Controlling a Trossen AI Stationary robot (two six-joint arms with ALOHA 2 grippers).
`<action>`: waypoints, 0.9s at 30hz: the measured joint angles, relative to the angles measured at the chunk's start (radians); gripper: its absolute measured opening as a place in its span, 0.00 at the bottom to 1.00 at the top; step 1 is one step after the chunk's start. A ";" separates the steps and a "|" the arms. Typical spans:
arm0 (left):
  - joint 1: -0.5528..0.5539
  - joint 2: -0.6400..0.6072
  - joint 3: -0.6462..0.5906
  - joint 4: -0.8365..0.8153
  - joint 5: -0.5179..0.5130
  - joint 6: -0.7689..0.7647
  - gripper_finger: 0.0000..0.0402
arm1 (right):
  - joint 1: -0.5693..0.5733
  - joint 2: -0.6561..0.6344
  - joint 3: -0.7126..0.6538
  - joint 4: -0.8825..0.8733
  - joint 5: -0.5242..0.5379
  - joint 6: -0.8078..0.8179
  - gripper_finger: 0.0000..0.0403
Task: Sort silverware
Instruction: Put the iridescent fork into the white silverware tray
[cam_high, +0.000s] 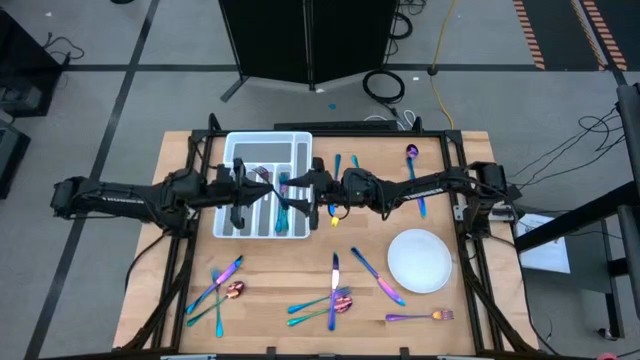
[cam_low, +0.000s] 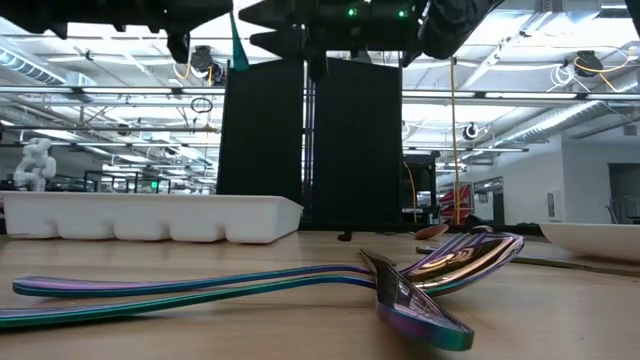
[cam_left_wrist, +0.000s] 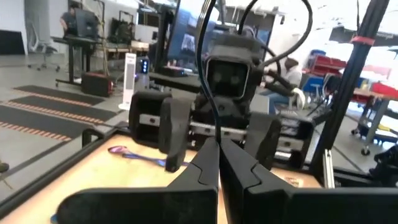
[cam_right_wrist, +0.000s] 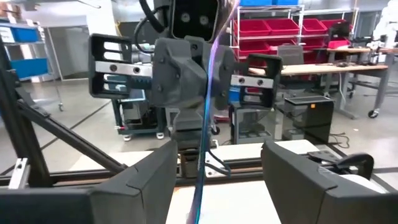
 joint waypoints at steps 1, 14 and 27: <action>0.000 0.007 0.003 -0.002 0.001 0.000 0.00 | -0.001 0.000 0.000 0.001 0.000 0.000 0.53; 0.000 0.095 0.003 0.061 0.011 -0.001 0.00 | -0.006 0.000 0.000 -0.036 0.000 0.019 0.53; 0.000 0.098 0.003 0.075 -0.006 -0.002 0.00 | -0.005 0.013 0.000 -0.020 0.001 0.024 0.32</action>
